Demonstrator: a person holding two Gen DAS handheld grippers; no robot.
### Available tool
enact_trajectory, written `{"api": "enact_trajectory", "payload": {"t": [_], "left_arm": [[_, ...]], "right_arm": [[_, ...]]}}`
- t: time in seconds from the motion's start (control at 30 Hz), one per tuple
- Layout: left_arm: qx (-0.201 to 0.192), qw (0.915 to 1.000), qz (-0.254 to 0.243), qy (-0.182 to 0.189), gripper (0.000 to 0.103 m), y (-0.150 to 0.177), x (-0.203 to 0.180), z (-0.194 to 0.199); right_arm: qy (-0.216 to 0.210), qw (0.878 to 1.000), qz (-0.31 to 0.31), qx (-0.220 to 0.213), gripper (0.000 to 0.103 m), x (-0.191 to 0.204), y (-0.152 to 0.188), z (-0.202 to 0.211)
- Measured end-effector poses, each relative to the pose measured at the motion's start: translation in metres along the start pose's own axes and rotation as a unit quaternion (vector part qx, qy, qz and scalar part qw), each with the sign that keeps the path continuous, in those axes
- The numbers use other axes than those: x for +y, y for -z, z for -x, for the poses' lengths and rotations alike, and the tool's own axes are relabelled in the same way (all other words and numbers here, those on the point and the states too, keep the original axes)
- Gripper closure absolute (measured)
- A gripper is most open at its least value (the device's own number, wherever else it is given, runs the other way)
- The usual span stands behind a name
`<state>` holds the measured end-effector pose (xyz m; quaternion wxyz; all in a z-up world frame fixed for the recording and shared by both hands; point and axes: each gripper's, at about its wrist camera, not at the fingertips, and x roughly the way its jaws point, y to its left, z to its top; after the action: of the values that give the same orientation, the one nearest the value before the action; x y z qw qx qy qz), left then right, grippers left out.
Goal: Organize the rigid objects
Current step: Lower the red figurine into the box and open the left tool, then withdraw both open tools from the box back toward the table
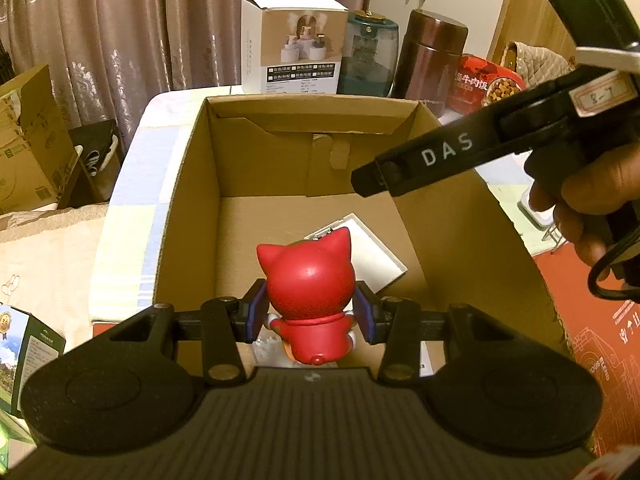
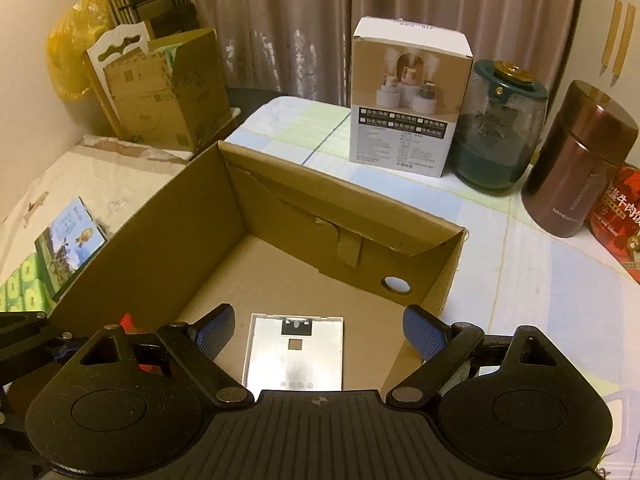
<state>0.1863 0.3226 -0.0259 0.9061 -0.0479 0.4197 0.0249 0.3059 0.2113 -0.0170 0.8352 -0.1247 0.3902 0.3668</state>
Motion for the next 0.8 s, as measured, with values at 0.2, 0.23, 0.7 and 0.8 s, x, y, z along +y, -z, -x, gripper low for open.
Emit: {"api": "enact_trajectory", "payload": {"t": [0.2, 0.23, 0.7, 0.8], "left_arm": [[-0.006, 1.0000, 0.000, -0.006, 0.061, -0.001, -0.004, 0.001], [-0.010, 0.9999, 0.001, -0.007, 0.055, -0.001, -0.004, 0.003], [-0.047, 0.9988, 0.010, -0.014, 0.056, -0.005, -0.016, 0.063], [-0.056, 0.9982, 0.013, -0.014, 0.056, -0.001, -0.022, 0.082]], "right_arm": [[-0.005, 1.000, -0.001, -0.004, 0.015, 0.000, 0.001, 0.007], [-0.008, 1.000, -0.004, -0.003, 0.015, -0.001, 0.001, 0.008], [-0.007, 1.000, -0.010, -0.025, 0.015, -0.004, 0.012, 0.066], [-0.007, 0.999, -0.017, -0.037, 0.015, -0.008, 0.020, 0.091]]}}
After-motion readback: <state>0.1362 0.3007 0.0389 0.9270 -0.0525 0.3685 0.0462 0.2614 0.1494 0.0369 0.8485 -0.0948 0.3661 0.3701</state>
